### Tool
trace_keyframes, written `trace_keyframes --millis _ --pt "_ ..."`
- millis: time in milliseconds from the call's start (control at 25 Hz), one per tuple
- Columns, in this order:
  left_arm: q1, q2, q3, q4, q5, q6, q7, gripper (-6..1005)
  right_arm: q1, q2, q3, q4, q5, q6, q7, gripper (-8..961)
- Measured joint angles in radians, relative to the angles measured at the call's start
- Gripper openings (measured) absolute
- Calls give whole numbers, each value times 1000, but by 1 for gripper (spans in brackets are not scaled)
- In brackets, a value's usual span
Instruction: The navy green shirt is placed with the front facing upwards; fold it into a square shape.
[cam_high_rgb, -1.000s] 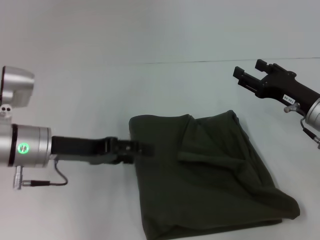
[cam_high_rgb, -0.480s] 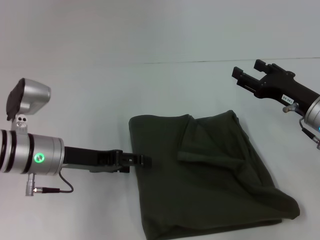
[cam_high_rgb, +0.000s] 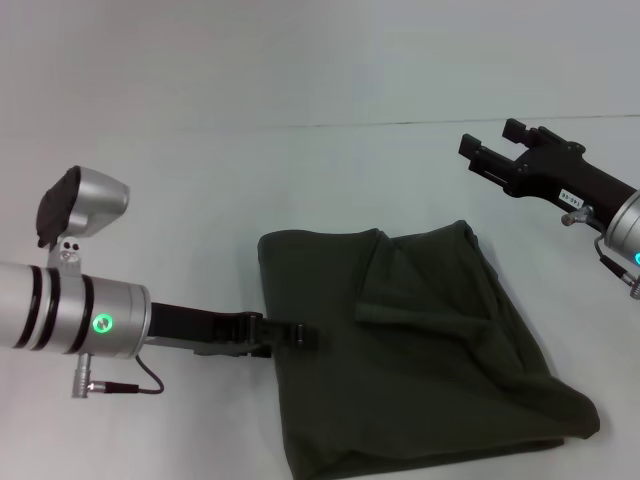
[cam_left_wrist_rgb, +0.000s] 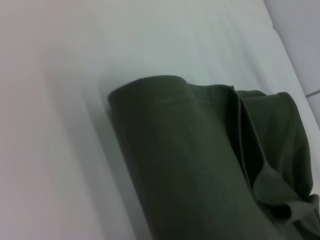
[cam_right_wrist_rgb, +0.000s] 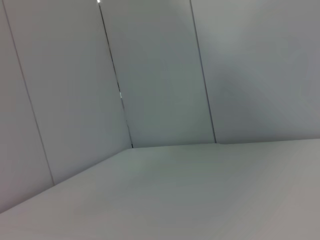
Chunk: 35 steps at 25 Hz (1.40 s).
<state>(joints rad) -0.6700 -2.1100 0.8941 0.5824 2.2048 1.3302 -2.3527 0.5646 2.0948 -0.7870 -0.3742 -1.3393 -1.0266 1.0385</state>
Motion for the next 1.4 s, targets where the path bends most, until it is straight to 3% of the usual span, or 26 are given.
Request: trace_keyframes --millis 880,1400 --pt "-56 -13 9 -58 -2 -14 8 803 4 2 0 2 -3 -1 -2 795" --pt "-58 -18 17 -57 -5 -60 33 273 13 2 -10 3 -4 -1 -2 795"
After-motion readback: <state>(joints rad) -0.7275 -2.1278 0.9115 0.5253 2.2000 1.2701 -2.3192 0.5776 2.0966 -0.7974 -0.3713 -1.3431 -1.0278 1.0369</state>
